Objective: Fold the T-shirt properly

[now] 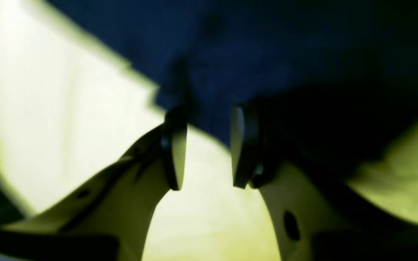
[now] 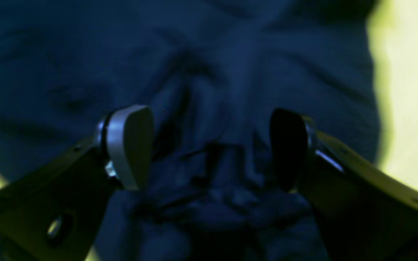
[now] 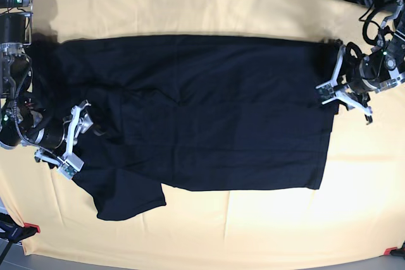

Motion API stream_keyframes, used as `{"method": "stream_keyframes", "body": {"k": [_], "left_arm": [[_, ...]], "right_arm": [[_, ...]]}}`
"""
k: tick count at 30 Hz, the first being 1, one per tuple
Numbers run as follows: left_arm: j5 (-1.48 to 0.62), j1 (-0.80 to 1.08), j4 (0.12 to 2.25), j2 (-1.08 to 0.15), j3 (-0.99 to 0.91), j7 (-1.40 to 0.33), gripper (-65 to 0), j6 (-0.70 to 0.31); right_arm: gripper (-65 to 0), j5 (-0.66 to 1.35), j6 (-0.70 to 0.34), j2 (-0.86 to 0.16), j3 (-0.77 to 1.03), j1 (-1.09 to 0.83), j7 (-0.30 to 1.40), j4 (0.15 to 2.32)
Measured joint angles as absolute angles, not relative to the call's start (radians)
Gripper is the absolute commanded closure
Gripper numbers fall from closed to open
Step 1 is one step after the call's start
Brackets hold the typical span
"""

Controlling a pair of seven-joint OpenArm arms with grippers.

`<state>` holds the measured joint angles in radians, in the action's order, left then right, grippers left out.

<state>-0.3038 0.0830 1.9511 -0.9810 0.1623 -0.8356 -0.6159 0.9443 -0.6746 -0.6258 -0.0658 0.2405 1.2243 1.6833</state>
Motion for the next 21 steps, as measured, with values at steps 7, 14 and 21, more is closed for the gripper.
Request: {"method": "stream_keyframes", "body": {"k": [7, 14, 21], "left_arm": [[-0.58, 0.089, 2.043, -1.007, 0.162, -0.971, -29.0, -0.696], [-0.553, 0.195, 2.119, -1.094, 0.162, -0.98, -31.7, -0.697], [-0.373, 0.294, 2.141, -1.114, 0.162, -0.904, -32.4, -0.685]], "right_arm": [[-39.6, 1.162, -0.696, -0.699, -0.066, 0.099, 1.375, 1.823], [-37.3, 1.095, -0.696, -0.746, -0.058, -0.118, 1.405, 1.986], [-37.3, 0.971, -0.697, -0.746, -0.002, -0.284, 1.355, 1.998]]}}
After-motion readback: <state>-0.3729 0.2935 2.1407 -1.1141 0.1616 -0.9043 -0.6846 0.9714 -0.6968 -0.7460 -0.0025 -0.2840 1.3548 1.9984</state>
